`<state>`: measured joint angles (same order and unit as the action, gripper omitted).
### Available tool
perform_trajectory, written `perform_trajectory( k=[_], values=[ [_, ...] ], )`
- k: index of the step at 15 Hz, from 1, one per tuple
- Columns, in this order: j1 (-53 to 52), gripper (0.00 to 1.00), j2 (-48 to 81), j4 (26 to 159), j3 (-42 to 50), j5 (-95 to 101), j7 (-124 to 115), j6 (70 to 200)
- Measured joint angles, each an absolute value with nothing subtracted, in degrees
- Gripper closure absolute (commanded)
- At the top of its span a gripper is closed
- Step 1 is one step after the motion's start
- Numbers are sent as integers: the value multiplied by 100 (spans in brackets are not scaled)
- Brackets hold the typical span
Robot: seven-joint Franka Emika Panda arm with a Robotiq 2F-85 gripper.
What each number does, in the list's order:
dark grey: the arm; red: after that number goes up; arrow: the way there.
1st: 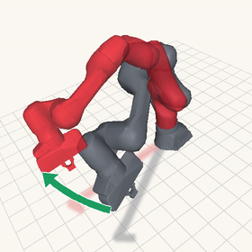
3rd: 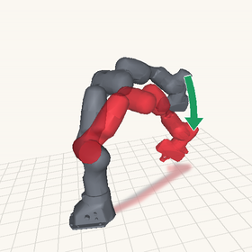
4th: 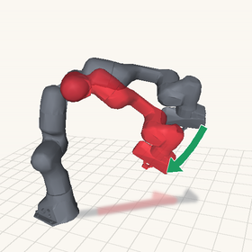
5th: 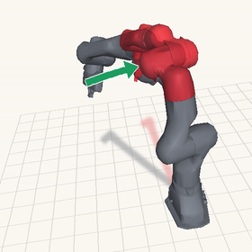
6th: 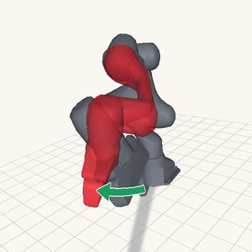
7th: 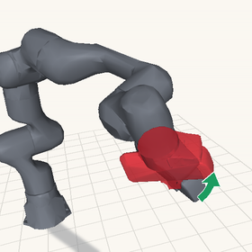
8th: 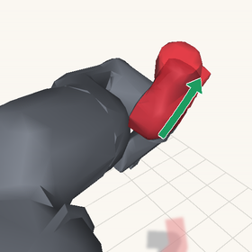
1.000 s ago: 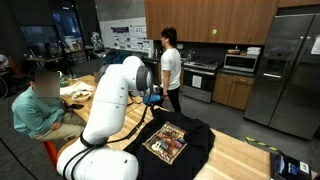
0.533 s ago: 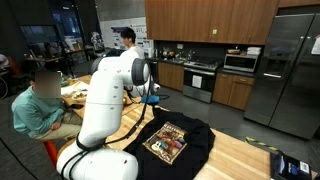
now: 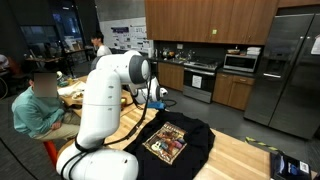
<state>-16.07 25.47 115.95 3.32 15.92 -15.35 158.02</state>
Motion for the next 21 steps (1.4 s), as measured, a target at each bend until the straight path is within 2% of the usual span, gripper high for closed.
perform_trajectory(
  k=[7, 8, 10, 19, 21],
  values=[
    [-1882, 99, 2435, 11973, 988, 2017, -2394, 15945],
    [-1892, 73, 2429, 12008, 1047, 2029, -2446, 15932],
    [-1872, 68, 2429, 12052, 1109, 2025, -2479, 15904],
    [-1928, 8, 2404, 12186, 991, 2026, -2506, 15906],
    [-1941, 0, 2348, 12180, 781, 1990, -2412, 15828]
  ],
)
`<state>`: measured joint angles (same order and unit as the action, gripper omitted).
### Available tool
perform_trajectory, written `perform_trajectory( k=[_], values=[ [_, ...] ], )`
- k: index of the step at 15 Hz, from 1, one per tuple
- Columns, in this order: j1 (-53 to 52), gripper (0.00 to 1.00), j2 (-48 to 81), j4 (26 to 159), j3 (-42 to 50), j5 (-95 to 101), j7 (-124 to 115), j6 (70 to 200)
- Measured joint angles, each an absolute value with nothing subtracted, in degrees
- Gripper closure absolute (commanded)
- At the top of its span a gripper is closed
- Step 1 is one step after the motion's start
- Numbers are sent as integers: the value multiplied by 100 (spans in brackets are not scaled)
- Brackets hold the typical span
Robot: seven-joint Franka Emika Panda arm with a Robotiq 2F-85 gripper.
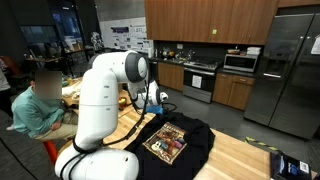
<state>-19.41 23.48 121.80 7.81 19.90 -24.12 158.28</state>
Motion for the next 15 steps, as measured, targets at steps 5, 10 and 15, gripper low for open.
perform_trajectory(
  k=[5, 10, 15],
  values=[
    [-1996, 0, 2107, 12167, 445, 1983, -2402, 15437],
    [-1972, 0, 2075, 12184, 429, 1983, -2390, 15414],
    [-1959, 0, 2095, 12177, 449, 1996, -2429, 15414]
  ],
)
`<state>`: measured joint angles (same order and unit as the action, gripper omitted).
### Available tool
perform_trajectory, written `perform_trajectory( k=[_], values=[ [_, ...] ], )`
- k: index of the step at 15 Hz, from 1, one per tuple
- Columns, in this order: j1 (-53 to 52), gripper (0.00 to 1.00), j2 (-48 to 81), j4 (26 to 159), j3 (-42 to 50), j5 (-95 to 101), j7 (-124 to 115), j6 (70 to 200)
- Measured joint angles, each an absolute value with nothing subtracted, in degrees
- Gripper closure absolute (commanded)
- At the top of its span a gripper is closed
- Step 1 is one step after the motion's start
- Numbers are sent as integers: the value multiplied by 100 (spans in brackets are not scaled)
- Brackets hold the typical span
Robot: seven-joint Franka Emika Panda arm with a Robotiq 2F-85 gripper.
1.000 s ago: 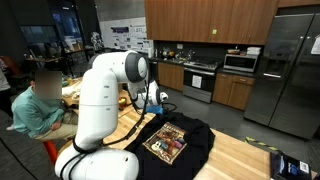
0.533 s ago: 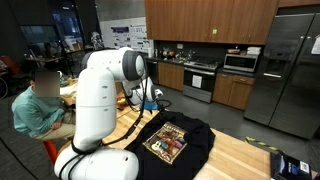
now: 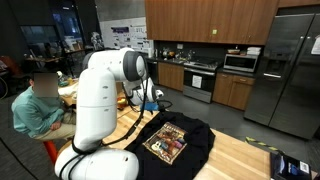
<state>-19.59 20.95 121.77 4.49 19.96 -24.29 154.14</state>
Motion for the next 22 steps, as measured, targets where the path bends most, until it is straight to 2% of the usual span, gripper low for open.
perform_trajectory(
  k=[13, 22],
  values=[
    [-1607, 0, 1784, 12066, 1675, 3014, -4395, 15152],
    [-1242, 0, 1793, 12120, 1511, 2918, -5150, 15059]
  ],
)
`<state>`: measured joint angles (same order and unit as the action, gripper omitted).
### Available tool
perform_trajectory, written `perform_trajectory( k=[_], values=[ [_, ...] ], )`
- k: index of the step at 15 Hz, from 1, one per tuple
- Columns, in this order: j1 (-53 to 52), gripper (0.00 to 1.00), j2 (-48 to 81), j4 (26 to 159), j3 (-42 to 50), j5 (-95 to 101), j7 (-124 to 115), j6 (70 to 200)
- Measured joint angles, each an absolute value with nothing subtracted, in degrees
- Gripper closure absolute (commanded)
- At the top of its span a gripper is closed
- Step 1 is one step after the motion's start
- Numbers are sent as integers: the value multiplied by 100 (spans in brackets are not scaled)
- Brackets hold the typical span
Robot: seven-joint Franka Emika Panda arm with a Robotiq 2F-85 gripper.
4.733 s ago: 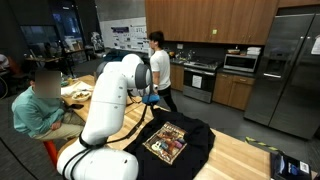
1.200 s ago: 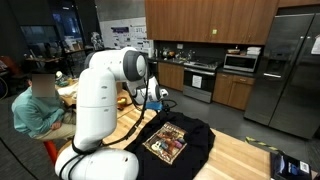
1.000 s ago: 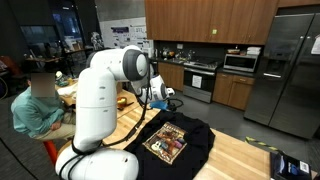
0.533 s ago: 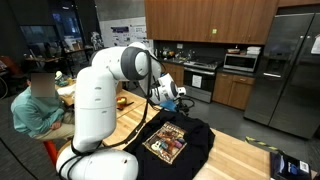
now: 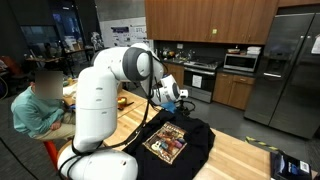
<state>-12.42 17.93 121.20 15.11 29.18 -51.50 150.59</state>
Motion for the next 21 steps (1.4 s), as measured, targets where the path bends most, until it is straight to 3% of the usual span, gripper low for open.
perform_trajectory(
  k=[15, 21],
  values=[
    [-862, 0, 1894, 11822, 1433, 2588, -5119, 14544],
    [105, 0, 2149, 11046, 941, 443, -3451, 13636]
  ],
)
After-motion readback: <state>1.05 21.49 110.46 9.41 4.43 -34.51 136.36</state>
